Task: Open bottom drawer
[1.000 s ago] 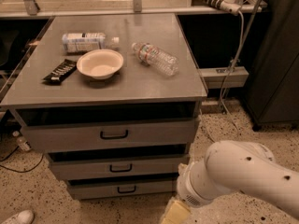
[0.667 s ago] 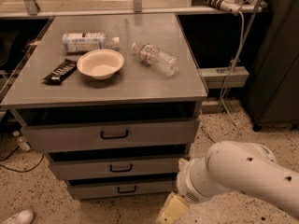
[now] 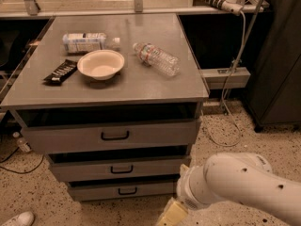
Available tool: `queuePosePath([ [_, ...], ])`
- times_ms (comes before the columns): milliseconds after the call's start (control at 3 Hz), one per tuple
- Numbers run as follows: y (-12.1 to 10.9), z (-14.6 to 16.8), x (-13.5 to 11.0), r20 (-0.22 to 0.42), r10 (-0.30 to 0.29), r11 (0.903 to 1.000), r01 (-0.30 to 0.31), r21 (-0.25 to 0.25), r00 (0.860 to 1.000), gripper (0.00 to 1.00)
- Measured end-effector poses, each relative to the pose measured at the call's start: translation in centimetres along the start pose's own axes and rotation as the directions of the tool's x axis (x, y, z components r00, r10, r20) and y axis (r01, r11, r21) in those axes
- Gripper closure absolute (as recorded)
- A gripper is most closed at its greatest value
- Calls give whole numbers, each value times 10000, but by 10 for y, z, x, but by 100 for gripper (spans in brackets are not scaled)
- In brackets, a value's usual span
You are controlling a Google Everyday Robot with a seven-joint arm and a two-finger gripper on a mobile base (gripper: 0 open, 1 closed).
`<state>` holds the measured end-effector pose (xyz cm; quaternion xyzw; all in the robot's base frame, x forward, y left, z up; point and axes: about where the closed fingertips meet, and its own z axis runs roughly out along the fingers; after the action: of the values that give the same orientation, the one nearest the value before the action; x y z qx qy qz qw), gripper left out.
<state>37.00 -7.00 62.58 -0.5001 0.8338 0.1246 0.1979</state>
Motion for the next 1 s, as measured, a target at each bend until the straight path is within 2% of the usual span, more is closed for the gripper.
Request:
queuePosePath([
  [667,-37,93,41,361,912,9950,-925,372,9952,0],
  [1000,-36,92,41,347,870,9953,-883,400,9956,0],
])
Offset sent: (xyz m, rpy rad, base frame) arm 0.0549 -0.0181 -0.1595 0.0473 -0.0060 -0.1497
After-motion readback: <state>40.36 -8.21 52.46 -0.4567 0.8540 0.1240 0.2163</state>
